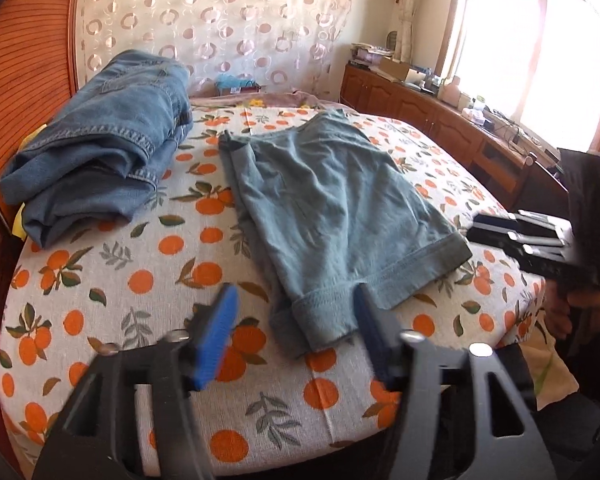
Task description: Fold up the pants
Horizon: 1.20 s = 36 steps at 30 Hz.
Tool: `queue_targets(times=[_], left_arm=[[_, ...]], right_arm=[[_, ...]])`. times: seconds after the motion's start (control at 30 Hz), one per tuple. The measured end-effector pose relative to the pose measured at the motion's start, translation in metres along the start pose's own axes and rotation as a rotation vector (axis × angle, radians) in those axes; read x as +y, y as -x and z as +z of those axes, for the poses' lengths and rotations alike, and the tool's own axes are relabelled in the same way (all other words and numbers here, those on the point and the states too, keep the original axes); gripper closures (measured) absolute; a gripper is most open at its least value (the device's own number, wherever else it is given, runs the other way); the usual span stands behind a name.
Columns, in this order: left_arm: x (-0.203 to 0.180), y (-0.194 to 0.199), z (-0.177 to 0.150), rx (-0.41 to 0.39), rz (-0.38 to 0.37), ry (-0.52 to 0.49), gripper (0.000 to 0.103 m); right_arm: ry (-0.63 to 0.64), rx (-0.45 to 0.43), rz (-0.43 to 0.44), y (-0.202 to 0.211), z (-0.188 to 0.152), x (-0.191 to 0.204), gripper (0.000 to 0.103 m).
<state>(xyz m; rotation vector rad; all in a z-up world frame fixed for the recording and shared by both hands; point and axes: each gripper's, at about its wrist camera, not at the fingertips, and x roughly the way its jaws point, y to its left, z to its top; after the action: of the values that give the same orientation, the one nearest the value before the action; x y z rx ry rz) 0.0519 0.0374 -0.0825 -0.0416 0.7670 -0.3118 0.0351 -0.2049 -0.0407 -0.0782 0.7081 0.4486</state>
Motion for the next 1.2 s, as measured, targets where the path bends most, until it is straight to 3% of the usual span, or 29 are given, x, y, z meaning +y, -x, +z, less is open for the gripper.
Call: queue_targets(times=[0.07,0.53,0.57,0.63,0.77,1.2], left_arm=[[0.0,-0.001,0.003,-0.007,-0.008,0.007,0.026],[-0.002,-0.025,0.001,0.04,0.057,-0.015,0.026],[-0.002,-0.026,0.0,0.044,0.058,-0.015,0.026],[-0.002,-0.028,-0.001,0.052,0.056,-0.014,0.026],[-0.002,-0.031,-0.002,0.058,0.053,-0.013,0.026],[-0.001,-0.022,-0.005,0.048,0.046,-0.008,0.026]], right_arm=[[-0.002,0.002,0.002,0.004,-0.005,0.002,0.062],[0.014,0.027,0.042,0.005,-0.013,0.015,0.062],[0.016,0.026,0.046,0.003,-0.013,0.016,0.063],[0.018,0.035,0.052,-0.004,-0.012,0.019,0.081],[0.016,0.036,0.057,-0.008,-0.012,0.021,0.101],[-0.037,0.02,0.093,0.023,-0.026,0.018,0.102]])
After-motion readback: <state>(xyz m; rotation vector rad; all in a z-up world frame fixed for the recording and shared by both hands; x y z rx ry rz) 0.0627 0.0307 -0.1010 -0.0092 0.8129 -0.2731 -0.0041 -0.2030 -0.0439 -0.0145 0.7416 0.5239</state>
